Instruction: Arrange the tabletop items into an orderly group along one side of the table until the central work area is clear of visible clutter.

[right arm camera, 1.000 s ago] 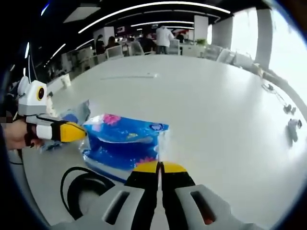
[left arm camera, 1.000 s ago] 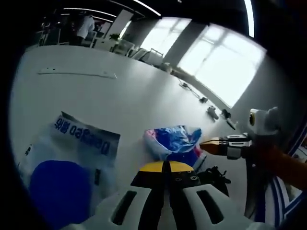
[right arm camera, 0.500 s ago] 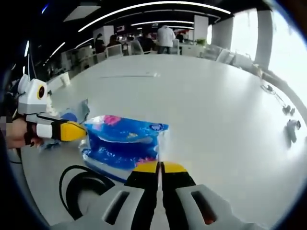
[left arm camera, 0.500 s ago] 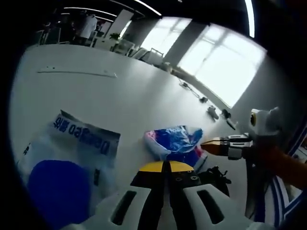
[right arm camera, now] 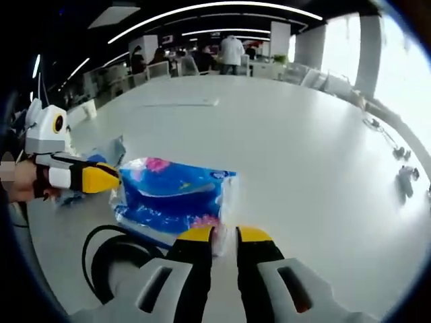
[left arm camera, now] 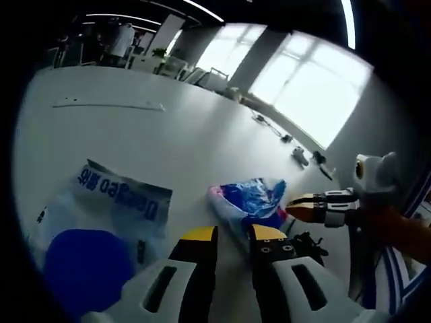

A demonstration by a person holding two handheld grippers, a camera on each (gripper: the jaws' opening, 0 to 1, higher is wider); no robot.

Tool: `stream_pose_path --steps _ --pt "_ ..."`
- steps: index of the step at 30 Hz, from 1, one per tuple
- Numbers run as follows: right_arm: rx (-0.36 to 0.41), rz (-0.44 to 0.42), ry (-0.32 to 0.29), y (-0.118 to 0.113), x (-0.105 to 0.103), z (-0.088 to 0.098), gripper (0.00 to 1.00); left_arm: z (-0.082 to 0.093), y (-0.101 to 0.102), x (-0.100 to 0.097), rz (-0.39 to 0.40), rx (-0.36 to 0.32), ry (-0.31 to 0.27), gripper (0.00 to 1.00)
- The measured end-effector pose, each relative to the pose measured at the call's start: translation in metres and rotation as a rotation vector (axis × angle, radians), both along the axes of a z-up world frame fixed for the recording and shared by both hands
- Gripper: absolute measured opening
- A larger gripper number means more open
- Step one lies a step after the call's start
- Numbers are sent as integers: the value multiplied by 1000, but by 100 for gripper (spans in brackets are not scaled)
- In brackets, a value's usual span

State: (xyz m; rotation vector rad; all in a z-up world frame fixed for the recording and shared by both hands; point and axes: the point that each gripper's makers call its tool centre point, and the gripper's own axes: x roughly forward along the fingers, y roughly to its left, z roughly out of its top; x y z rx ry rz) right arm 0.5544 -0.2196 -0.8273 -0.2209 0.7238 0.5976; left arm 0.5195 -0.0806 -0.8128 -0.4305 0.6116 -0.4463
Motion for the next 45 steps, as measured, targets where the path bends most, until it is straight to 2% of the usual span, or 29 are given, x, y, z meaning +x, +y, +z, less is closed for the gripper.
stream_pose_path --steps 6,13,18,21,23,26,30,34,45 --pt "6 5 -12 3 -1 6 16 5 -1 -1 -7 -2 -13 22" --pt "15 20 -18 8 -6 13 27 15 -1 -1 -14 5 -44 30" --pt "27 25 -34 9 -8 21 33 20 3 -3 -15 9 -49 39" --pt "33 21 -41 7 -6 22 36 22 5 -4 -16 28 -63 50" --pt "33 20 -41 6 -8 24 37 25 5 -6 -16 31 -66 54" --pt "36 24 -43 5 -11 28 39 29 3 -8 -29 25 -73 53" --pt "38 31 -39 5 -13 31 45 35 1 -13 -40 26 -83 59" --pt "33 44 -35 7 -21 36 49 35 -1 -20 -92 61 -90 64" --pt "22 64 -41 4 -29 45 51 48 11 -34 -93 70 -97 65"
